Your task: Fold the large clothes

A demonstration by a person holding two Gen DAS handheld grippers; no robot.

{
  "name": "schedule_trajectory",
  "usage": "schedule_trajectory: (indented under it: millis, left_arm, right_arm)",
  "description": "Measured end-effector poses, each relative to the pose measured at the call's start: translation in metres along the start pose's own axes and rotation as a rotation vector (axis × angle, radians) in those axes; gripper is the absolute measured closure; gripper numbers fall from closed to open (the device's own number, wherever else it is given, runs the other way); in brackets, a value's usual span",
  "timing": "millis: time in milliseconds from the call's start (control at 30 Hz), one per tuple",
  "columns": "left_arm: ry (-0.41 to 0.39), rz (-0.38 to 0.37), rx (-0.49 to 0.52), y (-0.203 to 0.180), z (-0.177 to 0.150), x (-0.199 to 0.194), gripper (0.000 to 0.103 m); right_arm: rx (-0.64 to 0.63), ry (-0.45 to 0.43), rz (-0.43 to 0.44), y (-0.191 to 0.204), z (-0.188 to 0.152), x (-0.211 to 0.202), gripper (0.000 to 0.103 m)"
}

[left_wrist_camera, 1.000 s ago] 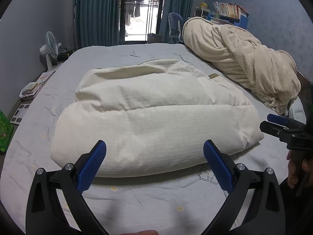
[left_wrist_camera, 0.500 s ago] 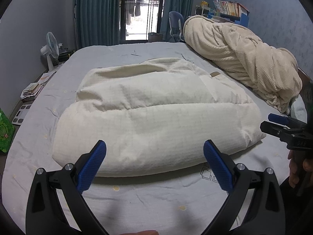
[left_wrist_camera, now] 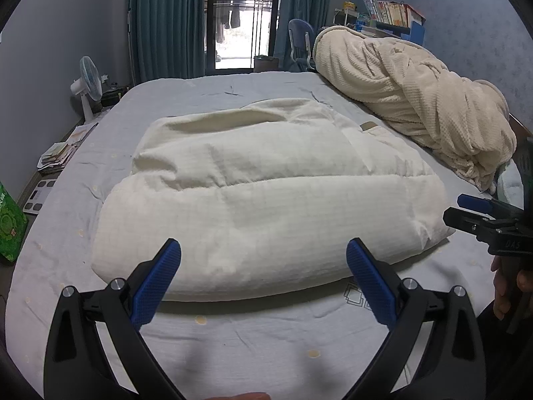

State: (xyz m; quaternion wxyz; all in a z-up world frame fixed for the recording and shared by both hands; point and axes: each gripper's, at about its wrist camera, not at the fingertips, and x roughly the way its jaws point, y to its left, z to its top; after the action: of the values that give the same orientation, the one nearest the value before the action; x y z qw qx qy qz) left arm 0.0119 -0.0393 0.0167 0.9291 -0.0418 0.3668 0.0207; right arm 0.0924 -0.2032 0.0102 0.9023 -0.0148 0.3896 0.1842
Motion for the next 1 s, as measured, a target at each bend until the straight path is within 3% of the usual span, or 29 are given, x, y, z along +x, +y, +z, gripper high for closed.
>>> schedule_trajectory:
  millis: [1000]
  left_arm:
    - [0.011,0.000,0.008,-0.0026,-0.0019,0.0041,0.008]
  right_arm:
    - [-0.006,0.005,0.003,0.0002,0.0012,0.0001,0.007]
